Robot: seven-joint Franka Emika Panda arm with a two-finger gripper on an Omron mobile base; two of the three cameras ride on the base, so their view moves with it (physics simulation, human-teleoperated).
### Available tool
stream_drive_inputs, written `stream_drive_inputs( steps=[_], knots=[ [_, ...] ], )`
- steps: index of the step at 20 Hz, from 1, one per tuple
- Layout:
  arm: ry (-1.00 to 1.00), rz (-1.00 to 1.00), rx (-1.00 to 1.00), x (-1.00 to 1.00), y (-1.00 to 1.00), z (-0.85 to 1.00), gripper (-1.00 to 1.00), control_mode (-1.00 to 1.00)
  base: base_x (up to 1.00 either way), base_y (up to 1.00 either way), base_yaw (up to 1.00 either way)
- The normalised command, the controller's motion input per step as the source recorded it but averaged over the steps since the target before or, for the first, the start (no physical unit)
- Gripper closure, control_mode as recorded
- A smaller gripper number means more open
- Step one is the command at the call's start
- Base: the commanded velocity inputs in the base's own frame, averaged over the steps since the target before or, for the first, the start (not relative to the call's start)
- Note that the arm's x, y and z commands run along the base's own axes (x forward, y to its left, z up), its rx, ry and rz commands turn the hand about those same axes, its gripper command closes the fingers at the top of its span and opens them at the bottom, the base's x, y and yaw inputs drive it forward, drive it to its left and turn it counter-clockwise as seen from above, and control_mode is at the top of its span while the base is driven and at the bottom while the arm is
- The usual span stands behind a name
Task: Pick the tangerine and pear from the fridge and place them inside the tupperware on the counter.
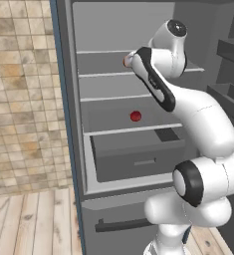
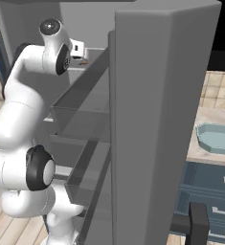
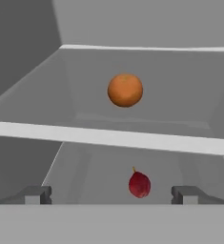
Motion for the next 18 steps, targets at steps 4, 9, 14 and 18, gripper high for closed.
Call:
stream_drive_inputs(
  steps=[4,9,14,18],
  knots=[
    [0.0,0.0,0.0,0.48,0.0,-0.02,-1.0,-1.0,0.0,0.0,0.0],
    [0.0,0.0,-0.01,0.36,0.0,-0.13,-1.0,-1.0,0.0,0.0,0.0],
    [0.0,0.0,-0.01,0.37,0.0,-0.17,-1.0,-1.0,0.0,0.0,0.0],
    [0.0,0.0,-0.01,0.46,0.0,-0.13,-1.0,-1.0,0.0,0.0,0.0]
  ],
)
